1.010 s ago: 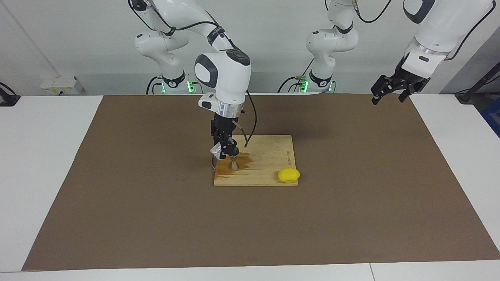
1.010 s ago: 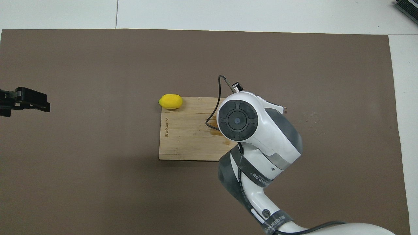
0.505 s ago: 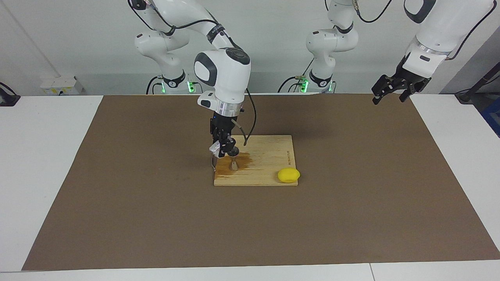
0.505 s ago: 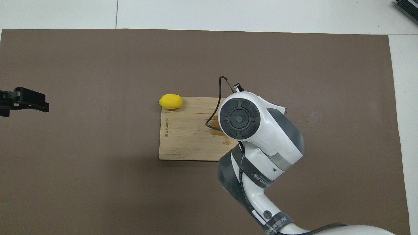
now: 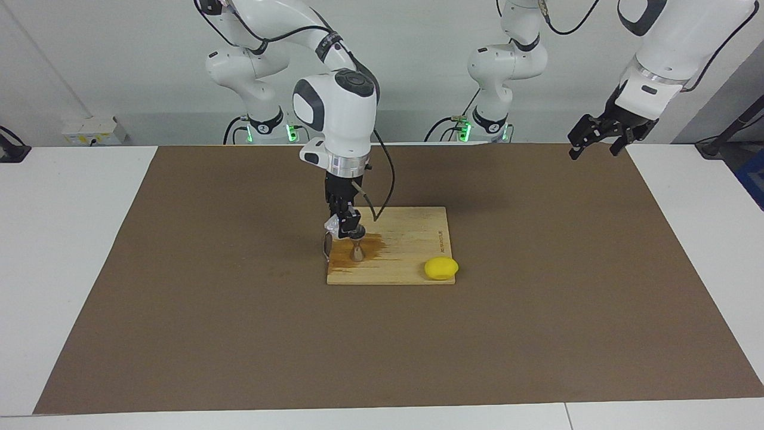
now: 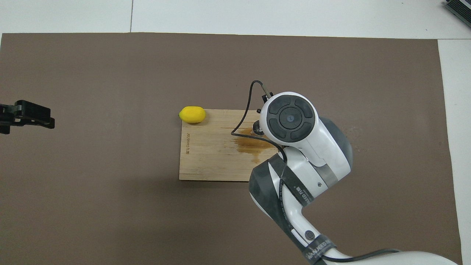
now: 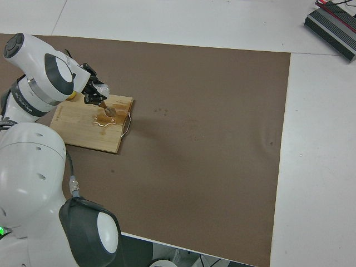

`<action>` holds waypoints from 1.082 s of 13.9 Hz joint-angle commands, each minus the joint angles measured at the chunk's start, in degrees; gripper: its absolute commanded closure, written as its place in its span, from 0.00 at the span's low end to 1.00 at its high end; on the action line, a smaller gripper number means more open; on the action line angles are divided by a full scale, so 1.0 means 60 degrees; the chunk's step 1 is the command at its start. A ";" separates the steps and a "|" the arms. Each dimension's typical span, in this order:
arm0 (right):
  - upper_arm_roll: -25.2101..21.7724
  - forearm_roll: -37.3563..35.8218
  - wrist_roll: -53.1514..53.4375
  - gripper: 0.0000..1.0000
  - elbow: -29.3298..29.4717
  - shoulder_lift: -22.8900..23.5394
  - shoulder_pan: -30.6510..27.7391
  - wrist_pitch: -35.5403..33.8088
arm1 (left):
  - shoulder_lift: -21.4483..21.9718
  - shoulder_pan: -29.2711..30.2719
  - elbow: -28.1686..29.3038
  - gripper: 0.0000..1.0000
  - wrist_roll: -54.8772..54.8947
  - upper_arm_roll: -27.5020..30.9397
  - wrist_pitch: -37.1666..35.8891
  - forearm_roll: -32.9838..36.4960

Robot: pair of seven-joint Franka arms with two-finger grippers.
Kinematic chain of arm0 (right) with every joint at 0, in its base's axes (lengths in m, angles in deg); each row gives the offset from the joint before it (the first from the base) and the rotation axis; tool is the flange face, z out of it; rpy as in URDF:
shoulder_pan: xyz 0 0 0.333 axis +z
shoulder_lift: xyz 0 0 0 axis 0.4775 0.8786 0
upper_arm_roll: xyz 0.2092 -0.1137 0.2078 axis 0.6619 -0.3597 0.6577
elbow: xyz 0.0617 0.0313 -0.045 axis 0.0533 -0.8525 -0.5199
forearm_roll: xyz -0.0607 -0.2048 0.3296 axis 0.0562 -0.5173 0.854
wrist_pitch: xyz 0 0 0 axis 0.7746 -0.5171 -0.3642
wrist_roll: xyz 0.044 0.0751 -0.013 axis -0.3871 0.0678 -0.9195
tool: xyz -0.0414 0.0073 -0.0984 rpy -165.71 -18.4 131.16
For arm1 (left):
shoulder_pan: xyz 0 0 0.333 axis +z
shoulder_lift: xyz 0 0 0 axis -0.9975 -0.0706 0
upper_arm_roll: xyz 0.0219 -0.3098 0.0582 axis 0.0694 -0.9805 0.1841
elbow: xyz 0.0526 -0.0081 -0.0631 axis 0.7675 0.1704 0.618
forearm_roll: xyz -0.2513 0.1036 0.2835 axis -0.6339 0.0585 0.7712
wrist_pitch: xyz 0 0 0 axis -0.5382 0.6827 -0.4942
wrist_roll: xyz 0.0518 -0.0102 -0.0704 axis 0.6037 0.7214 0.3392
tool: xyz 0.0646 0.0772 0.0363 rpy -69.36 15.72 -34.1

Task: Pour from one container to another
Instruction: 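Tilt the glass above the steel cup with the right gripper, then carry the glass back toward its starting spot with the right gripper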

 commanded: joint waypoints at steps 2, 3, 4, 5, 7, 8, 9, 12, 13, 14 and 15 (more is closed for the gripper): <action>0.0090 0.0993 -0.0500 1.00 0.0055 -0.0024 -0.0413 -0.0013 | 0.0270 0.0117 0.0272 0.00 0.0055 -0.0043 -0.0075 -0.0096; 0.0090 0.1316 -0.0676 1.00 0.0040 -0.0009 -0.0545 0.0045 | 0.0270 0.0117 0.0272 0.00 0.0055 -0.0043 -0.0075 -0.0096; 0.0090 0.1623 -0.0736 1.00 0.0040 0.0006 -0.0662 0.0191 | 0.0270 0.0117 0.0272 0.00 0.0055 -0.0043 -0.0075 -0.0096; 0.0090 0.1858 -0.0736 1.00 0.0026 0.0049 -0.0750 0.0308 | 0.0270 0.0117 0.0272 0.00 0.0055 -0.0043 -0.0075 -0.0096; 0.0090 0.2444 -0.0795 1.00 -0.0018 0.0064 -0.0955 0.0411 | 0.0270 0.0117 0.0272 0.00 0.0055 -0.0043 -0.0075 -0.0096; 0.0090 0.2795 -0.0795 1.00 -0.0047 0.0079 -0.1087 0.0513 | 0.0270 0.0117 0.0257 0.00 0.0055 -0.0043 -0.0075 -0.0096; 0.0090 0.3233 -0.0809 1.00 -0.0077 0.0079 -0.1233 0.0616 | 0.0270 0.0117 0.0272 0.00 0.0055 -0.0043 -0.0075 -0.0096; 0.0090 0.4989 -0.1655 1.00 -0.0427 0.0079 -0.2066 0.0646 | 0.0270 0.0117 0.0272 0.00 0.0055 -0.0043 -0.0075 -0.0096; 0.0090 0.5605 -0.1949 1.00 -0.0559 0.0079 -0.2388 0.0632 | 0.0270 0.0117 0.0272 0.00 0.0055 -0.0043 -0.0075 -0.0096; 0.0090 0.6133 -0.2242 1.00 -0.0763 0.0064 -0.2711 0.0632 | 0.0270 0.0117 0.0272 0.00 0.0055 -0.0043 -0.0075 -0.0096; 0.0090 0.6733 -0.2521 1.00 -0.0968 0.0079 -0.3120 0.0617 | 0.0270 0.0117 0.0272 0.00 0.0055 -0.0043 -0.0075 -0.0096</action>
